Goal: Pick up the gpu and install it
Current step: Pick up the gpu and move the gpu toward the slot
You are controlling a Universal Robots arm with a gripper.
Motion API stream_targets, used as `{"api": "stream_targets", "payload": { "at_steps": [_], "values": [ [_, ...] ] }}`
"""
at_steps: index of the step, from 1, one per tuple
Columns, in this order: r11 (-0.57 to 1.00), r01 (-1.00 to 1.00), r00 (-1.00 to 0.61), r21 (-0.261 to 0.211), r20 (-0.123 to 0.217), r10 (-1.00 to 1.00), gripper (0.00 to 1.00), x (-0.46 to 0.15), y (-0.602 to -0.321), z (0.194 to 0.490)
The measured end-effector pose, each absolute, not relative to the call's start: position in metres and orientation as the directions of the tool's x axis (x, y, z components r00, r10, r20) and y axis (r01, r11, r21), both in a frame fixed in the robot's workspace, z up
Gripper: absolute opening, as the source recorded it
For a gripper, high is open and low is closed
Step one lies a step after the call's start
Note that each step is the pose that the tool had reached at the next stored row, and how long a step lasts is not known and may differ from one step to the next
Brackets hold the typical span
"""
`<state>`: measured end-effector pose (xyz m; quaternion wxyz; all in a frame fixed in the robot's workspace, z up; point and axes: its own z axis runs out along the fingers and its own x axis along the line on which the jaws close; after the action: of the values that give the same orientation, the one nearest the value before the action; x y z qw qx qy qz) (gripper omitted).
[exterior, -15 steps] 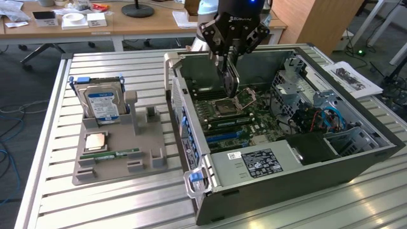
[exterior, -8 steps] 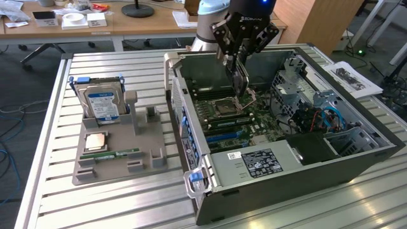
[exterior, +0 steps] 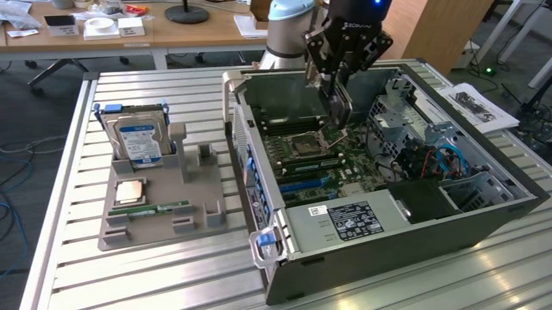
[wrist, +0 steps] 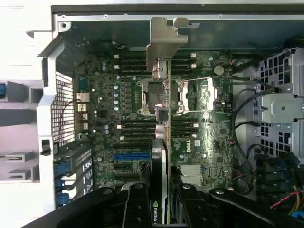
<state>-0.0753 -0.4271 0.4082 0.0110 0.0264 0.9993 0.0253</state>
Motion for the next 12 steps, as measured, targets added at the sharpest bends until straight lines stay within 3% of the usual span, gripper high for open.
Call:
{"api": "stream_targets", "payload": {
  "at_steps": [12],
  "values": [
    [0.997,0.052,-0.998,0.051,-0.021,0.053,0.27,-0.044,-0.427,0.408]
  ]
}}
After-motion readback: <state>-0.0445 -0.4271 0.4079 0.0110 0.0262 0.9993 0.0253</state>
